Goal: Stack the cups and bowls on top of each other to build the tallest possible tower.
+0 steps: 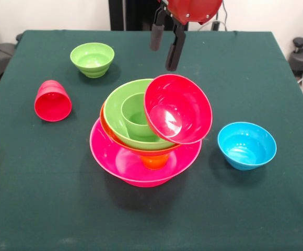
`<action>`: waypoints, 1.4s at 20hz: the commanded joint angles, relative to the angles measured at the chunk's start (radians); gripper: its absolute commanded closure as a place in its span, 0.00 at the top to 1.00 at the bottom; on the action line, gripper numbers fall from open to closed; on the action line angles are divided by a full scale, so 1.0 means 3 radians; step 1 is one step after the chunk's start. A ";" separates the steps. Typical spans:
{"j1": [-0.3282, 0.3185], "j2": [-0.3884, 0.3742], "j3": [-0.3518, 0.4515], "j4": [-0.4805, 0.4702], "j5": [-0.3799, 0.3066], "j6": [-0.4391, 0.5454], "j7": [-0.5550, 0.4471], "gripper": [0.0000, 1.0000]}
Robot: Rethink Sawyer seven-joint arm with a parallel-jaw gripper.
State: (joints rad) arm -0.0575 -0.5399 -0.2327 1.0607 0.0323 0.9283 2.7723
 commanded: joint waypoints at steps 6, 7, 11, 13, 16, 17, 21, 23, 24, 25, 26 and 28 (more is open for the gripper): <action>-0.0045 0.0273 0.0376 -0.0230 -0.0293 0.0429 -0.0777 1.00; -0.0047 0.0275 0.0378 -0.0230 -0.0296 0.0413 -0.0784 1.00; -0.0070 0.0322 0.0389 -0.0301 -0.0311 0.0418 -0.0827 1.00; -0.0079 0.0351 0.0400 -0.0338 -0.0315 0.0424 -0.0839 1.00; -0.0073 0.0386 0.0398 -0.0381 -0.0319 0.0456 -0.0844 1.00; -0.0074 0.0396 0.0397 -0.0387 -0.0323 0.0451 -0.0853 1.00; -0.0082 0.0458 0.0375 -0.0480 -0.0320 0.0567 -0.0849 1.00; -0.0089 0.0475 0.0377 -0.0489 -0.0316 0.0573 -0.0858 1.00; -0.0094 0.0488 0.0384 -0.0489 -0.0310 0.0567 -0.0855 1.00; -0.0097 0.0494 0.0384 -0.0492 -0.0317 0.0559 -0.0872 1.00; -0.0101 0.0500 0.0388 -0.0494 -0.0315 0.0559 -0.0881 1.00; -0.0112 0.0499 0.0391 -0.0503 -0.0316 0.0569 -0.0907 1.00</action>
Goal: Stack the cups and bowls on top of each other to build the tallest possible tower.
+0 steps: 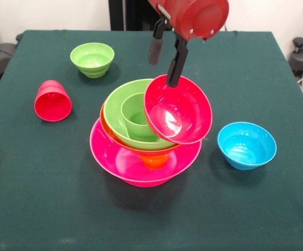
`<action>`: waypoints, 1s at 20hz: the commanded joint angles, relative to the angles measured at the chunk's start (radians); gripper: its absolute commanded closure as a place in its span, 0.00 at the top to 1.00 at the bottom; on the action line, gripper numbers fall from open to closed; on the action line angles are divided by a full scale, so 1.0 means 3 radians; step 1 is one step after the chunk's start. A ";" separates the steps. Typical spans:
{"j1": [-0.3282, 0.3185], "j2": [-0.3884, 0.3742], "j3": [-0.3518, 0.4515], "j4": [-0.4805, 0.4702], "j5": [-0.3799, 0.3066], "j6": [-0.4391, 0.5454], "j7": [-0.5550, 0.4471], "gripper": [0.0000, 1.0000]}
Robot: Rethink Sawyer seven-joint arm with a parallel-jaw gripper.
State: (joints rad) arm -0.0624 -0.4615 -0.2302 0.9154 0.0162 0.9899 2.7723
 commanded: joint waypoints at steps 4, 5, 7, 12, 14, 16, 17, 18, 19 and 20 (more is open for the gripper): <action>-0.0118 0.0231 0.0398 -0.0023 -0.0259 0.0383 -0.0955 1.00; -0.0124 0.0236 0.0405 -0.0021 -0.0260 0.0372 -0.0965 1.00; -0.0137 0.0263 0.0413 -0.0051 -0.0272 0.0364 -0.0999 1.00; -0.0136 0.0343 0.0393 -0.0095 -0.0309 0.0355 -0.0998 1.00; -0.0157 0.0378 0.0413 -0.0098 -0.0310 0.0311 -0.1027 1.00; -0.0168 0.0419 0.0420 -0.0129 -0.0311 0.0299 -0.1036 1.00; -0.0165 0.0435 0.0417 -0.0148 -0.0312 0.0302 -0.1033 1.00; -0.0163 0.0451 0.0416 -0.0177 -0.0312 0.0327 -0.1034 1.00; -0.0157 0.0460 0.0413 -0.0197 -0.0313 0.0342 -0.1033 1.00; -0.0152 0.0478 0.0416 -0.0234 -0.0313 0.0383 -0.1047 1.00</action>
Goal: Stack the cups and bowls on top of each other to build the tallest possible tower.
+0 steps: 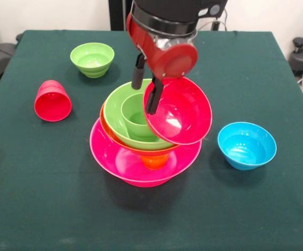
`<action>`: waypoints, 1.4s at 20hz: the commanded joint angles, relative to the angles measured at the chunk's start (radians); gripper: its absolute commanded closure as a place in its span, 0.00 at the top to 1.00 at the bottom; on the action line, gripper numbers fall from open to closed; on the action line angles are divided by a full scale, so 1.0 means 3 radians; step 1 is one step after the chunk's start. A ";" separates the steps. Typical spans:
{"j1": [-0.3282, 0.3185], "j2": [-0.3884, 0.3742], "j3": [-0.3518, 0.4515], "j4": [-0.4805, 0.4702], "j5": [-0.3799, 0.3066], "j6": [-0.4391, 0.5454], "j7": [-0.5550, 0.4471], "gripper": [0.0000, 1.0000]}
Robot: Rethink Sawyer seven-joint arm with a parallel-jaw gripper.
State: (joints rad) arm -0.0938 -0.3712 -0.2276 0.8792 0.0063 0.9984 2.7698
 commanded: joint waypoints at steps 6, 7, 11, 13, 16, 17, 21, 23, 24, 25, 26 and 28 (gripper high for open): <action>0.0039 0.0233 0.0432 -0.0200 -0.0250 0.0484 -0.1024 1.00; 0.0046 0.0223 0.0437 -0.0188 -0.0246 0.0481 -0.1030 1.00; 0.0083 0.0160 0.0452 -0.0098 -0.0234 0.0449 -0.1045 1.00; 0.0088 0.0127 0.0472 -0.0041 -0.0235 0.0419 -0.1083 1.00; 0.0091 0.0043 0.0502 0.0069 -0.0222 0.0392 -0.1136 1.00; 0.0092 0.0008 0.0510 0.0109 -0.0214 0.0397 -0.1148 1.00; 0.0089 -0.0153 0.0532 0.0279 -0.0203 0.0380 -0.1231 1.00; 0.0085 -0.0240 0.0545 0.0382 -0.0192 0.0380 -0.1249 1.00; 0.0085 -0.0290 0.0549 0.0431 -0.0186 0.0389 -0.1265 1.00; 0.0079 -0.0334 0.0556 0.0481 -0.0185 0.0380 -0.1280 1.00; 0.0068 -0.0371 0.0570 0.0535 -0.0176 0.0355 -0.1293 1.00; 0.0045 -0.0448 0.0590 0.0657 -0.0156 0.0291 -0.1286 1.00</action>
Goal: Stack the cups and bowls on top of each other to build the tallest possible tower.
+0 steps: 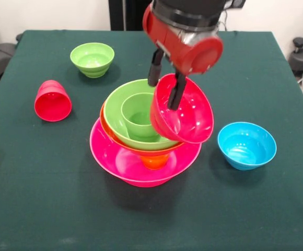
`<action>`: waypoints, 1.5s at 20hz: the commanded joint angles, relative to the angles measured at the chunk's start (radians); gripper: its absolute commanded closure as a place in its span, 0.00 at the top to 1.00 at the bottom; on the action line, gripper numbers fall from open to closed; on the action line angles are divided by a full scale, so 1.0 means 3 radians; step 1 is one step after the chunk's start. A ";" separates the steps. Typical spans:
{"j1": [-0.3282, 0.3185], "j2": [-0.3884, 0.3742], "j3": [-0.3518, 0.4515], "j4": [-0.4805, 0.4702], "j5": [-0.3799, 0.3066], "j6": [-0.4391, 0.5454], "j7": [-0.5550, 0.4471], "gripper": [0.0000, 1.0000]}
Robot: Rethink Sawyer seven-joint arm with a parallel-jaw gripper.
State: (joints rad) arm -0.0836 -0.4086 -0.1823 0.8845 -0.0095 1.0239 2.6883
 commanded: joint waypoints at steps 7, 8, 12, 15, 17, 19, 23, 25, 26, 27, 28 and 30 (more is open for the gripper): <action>-0.0060 -0.0469 0.0483 0.0828 -0.0125 0.0215 -0.1156 1.00; -0.0062 -0.0473 0.0486 0.0851 -0.0139 0.0219 -0.1174 1.00; -0.0060 -0.0443 0.0474 0.0818 -0.0252 0.0251 -0.1317 1.00; -0.0056 -0.0384 0.0479 0.0777 -0.0319 0.0200 -0.1402 1.00; -0.0068 -0.0355 0.0500 0.0767 -0.0318 0.0173 -0.1426 1.00; -0.0059 -0.0320 0.0499 0.0737 -0.0330 0.0172 -0.1433 1.00; -0.0068 -0.0251 0.0538 0.0710 -0.0338 0.0113 -0.1465 1.00; -0.0080 -0.0211 0.0554 0.0698 -0.0336 0.0082 -0.1473 1.00; -0.0087 -0.0195 0.0564 0.0706 -0.0329 0.0061 -0.1476 1.00; -0.0098 -0.0178 0.0577 0.0712 -0.0319 0.0051 -0.1478 1.00; -0.0109 -0.0162 0.0589 0.0719 -0.0309 0.0041 -0.1480 1.00; -0.0118 -0.0137 0.0597 0.0736 -0.0302 0.0026 -0.1448 1.00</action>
State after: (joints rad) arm -0.0937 -0.5355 -0.1370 1.0015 -0.0343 1.0240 2.5040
